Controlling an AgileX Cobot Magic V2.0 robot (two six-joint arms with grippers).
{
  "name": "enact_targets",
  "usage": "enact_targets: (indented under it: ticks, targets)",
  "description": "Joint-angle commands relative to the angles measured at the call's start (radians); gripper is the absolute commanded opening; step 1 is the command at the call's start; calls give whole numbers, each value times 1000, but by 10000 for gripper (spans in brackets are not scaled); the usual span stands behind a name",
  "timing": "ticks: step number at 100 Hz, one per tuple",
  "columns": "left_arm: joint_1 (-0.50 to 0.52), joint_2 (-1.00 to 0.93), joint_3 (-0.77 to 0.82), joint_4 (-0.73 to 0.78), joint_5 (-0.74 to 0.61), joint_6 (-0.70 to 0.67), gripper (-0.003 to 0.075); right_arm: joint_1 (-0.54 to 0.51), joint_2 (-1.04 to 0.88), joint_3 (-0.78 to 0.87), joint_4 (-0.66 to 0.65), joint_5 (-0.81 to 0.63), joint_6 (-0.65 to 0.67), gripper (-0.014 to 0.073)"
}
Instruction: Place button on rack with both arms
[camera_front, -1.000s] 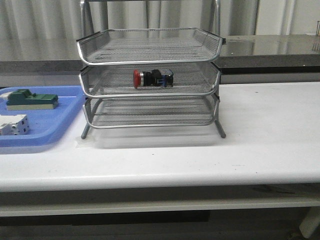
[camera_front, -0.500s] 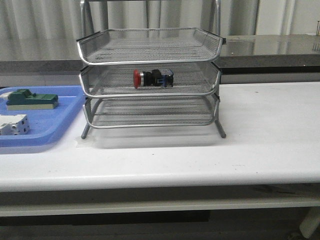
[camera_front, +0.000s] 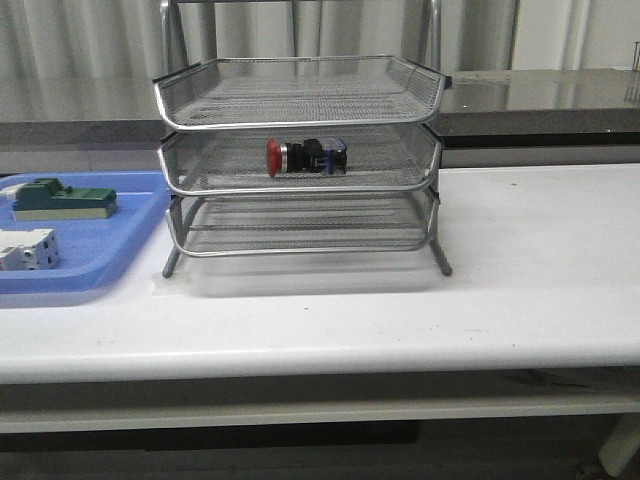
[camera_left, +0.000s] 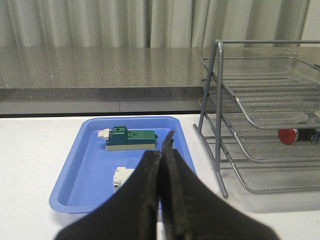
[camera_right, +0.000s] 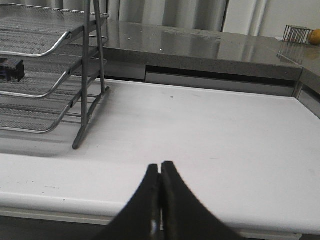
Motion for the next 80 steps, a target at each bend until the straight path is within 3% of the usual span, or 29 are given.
enact_targets:
  ticks: [1, 20, 35, 59, 80]
  targets:
    - [4, 12, -27, -21, -67, -4, -20, -7, -18, 3, -11, -85, -3, -61]
    - [4, 12, -27, -21, -67, -4, -20, -7, -18, 3, -11, -85, -3, -61]
    - [4, 12, -27, 81, -80, -42, -20, -7, -18, 3, -11, -85, -3, -61]
    - [4, 12, -13, 542, -97, -523, -20, -7, -18, 3, -11, -85, -3, -61]
    - [-79, 10, 55, 649, -212, -563, -20, -7, -18, 3, -11, -85, -3, -61]
